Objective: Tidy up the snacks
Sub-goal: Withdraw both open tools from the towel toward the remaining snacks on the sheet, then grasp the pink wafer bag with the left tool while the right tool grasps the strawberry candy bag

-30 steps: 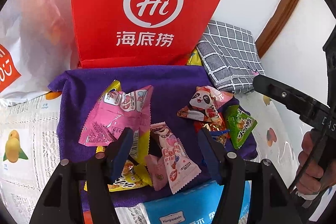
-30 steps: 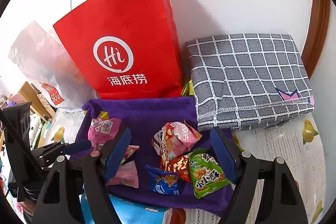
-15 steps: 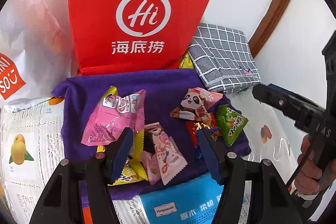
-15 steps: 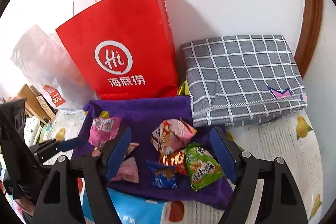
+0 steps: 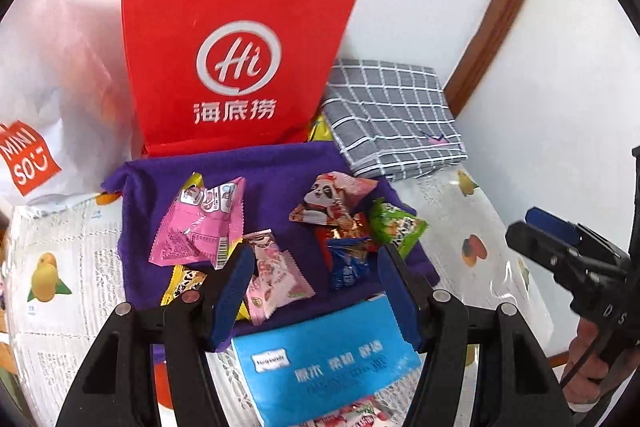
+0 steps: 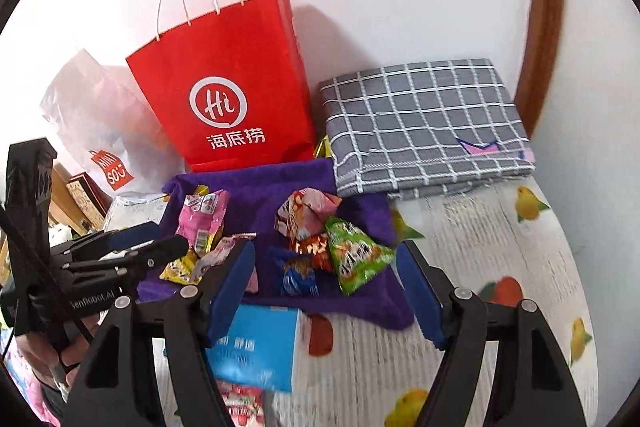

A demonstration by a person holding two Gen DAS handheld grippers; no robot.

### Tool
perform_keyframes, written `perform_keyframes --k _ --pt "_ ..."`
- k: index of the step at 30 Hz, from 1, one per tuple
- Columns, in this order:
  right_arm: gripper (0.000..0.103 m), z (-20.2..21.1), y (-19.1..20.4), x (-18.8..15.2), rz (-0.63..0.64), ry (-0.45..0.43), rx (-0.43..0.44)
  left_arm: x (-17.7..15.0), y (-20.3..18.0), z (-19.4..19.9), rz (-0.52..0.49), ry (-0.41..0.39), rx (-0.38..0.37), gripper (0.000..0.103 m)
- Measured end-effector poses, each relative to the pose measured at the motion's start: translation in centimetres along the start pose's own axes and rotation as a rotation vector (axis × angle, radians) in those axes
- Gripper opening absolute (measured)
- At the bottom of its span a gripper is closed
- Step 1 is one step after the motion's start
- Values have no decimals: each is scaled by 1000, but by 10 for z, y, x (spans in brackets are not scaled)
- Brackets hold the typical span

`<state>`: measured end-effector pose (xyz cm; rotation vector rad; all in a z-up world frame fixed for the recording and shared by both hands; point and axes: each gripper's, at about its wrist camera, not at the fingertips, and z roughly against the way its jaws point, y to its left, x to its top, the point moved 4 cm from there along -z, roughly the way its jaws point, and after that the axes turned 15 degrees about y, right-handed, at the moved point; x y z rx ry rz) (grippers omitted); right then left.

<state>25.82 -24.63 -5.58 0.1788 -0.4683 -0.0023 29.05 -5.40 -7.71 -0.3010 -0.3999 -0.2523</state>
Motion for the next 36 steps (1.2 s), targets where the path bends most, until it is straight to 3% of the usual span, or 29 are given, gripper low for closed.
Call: perform_keyframes --k 5,12,18,36 --pt "73 23 -4 -25 -14 -9 5 -29 -17 17 -33 -15 -37 62" --pt "73 37 2 -62 -16 -14 4 -82 -25 29 -25 17 -4 62" --pt "73 42 7 -98 -32 1 54 -120 -25 45 -4 21 12 62" --pt "73 12 38 -153 15 44 91 -192 20 56 109 29 41 62"
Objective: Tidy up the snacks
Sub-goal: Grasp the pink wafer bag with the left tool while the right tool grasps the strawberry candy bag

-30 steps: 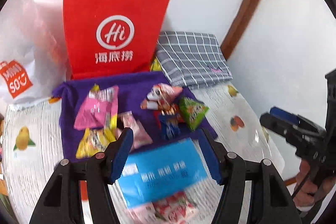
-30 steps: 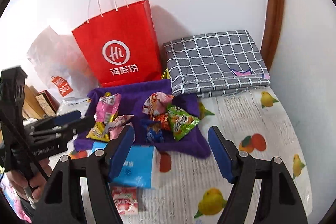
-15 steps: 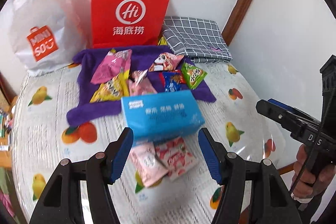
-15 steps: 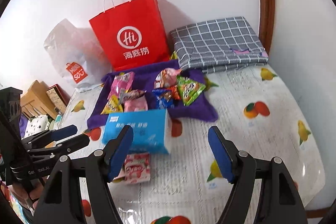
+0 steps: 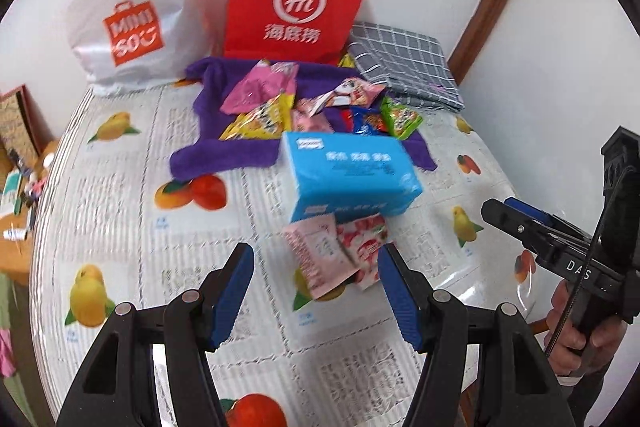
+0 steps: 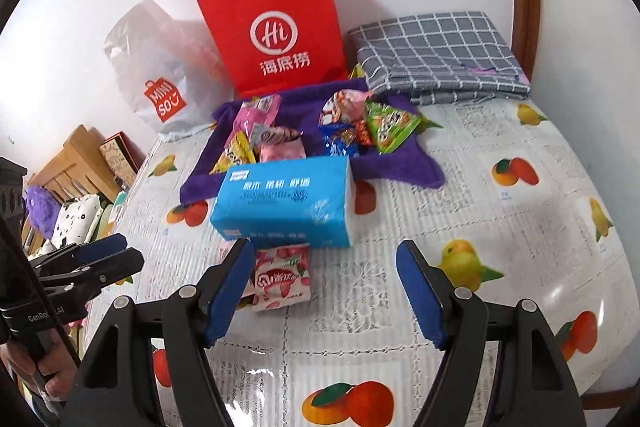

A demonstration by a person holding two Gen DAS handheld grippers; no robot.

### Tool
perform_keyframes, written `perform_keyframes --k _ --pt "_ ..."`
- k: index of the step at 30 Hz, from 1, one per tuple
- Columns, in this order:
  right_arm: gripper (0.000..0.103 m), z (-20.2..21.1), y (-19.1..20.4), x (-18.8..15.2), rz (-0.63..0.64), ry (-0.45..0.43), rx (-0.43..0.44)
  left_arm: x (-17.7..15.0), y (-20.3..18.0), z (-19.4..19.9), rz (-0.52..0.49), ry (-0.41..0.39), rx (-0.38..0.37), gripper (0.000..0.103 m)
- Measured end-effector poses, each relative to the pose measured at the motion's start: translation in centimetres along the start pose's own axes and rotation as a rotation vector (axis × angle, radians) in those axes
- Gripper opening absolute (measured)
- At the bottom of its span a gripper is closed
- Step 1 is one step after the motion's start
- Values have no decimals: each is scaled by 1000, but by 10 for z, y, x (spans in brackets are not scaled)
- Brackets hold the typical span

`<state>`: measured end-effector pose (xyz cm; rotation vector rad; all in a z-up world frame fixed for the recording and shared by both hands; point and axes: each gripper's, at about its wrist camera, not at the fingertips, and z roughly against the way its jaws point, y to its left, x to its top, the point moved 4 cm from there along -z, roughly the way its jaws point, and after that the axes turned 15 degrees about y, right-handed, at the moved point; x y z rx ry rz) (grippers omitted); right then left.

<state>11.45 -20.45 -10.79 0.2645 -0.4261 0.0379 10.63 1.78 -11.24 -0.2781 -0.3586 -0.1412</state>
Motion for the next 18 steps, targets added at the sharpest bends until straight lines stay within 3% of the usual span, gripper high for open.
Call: perform_keyframes --k 18 --pt "73 -102 30 -14 104 156 11 -14 56 -46 101 72 -4 62"
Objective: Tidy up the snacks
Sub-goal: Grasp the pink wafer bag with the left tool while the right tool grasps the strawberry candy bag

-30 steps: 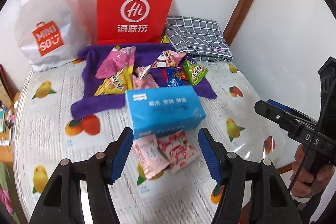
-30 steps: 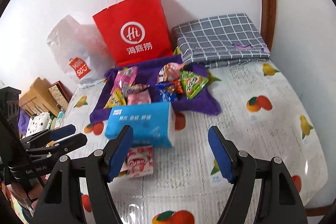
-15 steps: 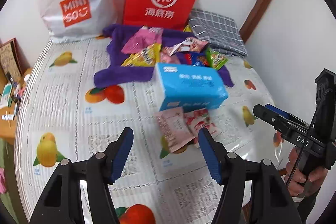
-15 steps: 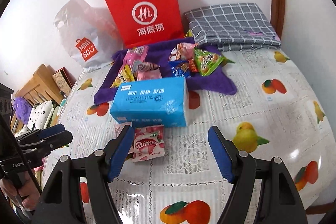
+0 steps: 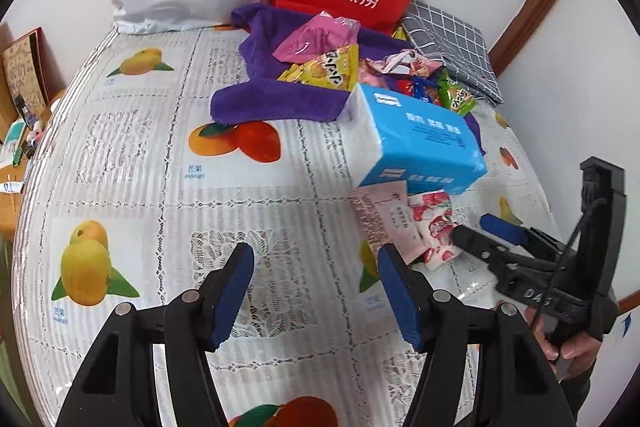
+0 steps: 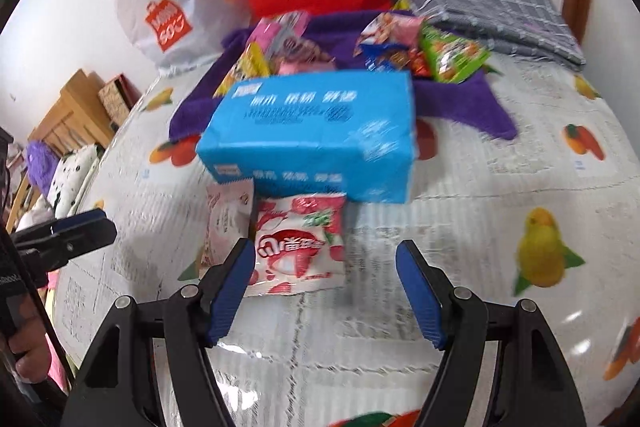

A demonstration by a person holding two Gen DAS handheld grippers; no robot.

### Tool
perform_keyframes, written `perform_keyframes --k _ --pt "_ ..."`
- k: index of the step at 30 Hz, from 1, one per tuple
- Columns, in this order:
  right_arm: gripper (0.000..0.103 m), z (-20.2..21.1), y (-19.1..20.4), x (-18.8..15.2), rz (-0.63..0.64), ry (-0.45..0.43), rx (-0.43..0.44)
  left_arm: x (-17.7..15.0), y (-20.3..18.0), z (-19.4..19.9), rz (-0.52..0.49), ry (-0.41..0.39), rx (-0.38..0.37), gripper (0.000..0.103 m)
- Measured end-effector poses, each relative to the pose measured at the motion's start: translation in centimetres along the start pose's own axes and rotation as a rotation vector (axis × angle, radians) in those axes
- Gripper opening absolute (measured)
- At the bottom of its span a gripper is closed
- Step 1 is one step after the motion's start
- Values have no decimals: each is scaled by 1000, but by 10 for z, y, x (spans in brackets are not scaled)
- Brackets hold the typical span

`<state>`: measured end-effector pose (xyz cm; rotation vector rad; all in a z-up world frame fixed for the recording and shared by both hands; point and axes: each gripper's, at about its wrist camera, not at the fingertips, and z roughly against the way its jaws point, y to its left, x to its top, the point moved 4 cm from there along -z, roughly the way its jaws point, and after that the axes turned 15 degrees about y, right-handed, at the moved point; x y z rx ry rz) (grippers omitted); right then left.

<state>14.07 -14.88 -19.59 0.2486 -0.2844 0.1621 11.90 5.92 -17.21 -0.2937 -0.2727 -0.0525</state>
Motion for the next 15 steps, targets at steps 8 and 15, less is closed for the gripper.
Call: perform_keyframes --k 8,15 --pt "69 -29 10 3 15 47 11 -1 12 -11 11 22 -2 62" --pt "69 -35 19 11 30 36 1 0 12 -16 12 30 -1 62"
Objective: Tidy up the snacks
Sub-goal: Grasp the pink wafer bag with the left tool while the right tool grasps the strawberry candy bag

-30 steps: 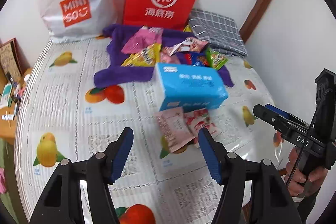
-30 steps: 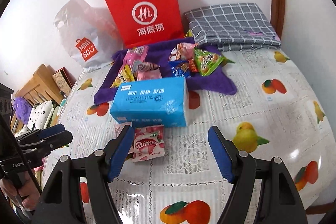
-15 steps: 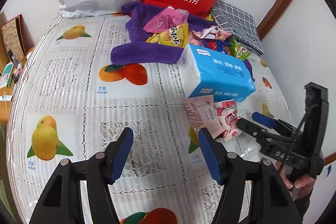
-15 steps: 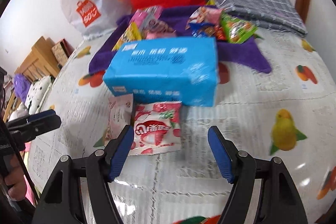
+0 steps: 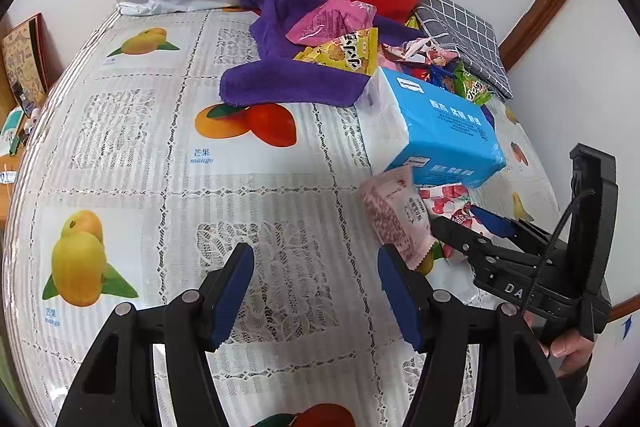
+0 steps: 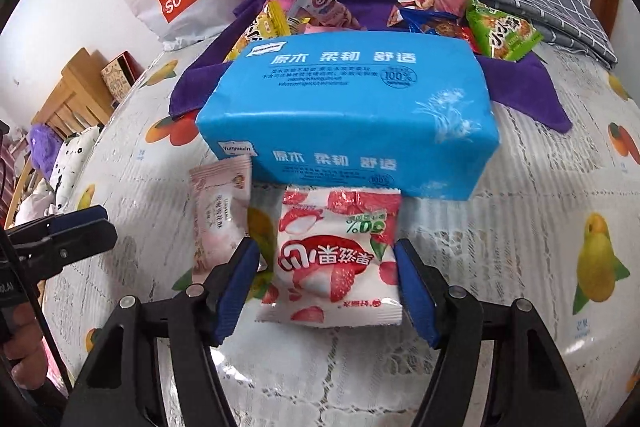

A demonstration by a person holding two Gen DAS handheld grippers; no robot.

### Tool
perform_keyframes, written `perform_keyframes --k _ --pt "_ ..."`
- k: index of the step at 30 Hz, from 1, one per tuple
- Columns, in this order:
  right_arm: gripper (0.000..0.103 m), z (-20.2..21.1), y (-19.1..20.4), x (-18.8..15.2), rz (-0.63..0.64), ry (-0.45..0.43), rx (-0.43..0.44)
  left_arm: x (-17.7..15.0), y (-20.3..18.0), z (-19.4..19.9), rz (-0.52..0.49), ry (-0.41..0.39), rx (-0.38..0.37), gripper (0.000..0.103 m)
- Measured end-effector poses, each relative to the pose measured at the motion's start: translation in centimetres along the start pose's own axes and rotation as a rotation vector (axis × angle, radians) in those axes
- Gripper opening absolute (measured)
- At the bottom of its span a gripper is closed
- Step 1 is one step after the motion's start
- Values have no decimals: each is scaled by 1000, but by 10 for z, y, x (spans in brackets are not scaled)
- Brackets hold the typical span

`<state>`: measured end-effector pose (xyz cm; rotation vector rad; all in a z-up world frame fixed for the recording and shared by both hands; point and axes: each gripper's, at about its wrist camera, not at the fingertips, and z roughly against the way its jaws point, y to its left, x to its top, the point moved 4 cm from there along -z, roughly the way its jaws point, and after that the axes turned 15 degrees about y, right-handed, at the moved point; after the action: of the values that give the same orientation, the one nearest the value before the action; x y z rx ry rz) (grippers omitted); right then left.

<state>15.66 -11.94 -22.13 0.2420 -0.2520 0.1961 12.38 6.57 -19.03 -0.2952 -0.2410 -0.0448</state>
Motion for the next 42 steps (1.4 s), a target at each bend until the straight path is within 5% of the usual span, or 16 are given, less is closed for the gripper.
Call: perform_keyframes --k 8,22,34,38,42 --pt "57 -1 3 -6 76 -33 -106 1 -15 -9 -26 14 3 62" --pt "56 23 -74 -35 -36 -84 -138 2 -53 -42 -75 76 -42 62" --pt "57 25 -90 -46 -1 -146 -175 19 -60 -50 6 61 -126 62" --pt "57 25 -92 -45 5 -146 -191 25 -71 -54 -9 49 -90 60" --pt "58 26 -94 -46 -2 -147 -174 27 -87 -59 -68 39 32 53"
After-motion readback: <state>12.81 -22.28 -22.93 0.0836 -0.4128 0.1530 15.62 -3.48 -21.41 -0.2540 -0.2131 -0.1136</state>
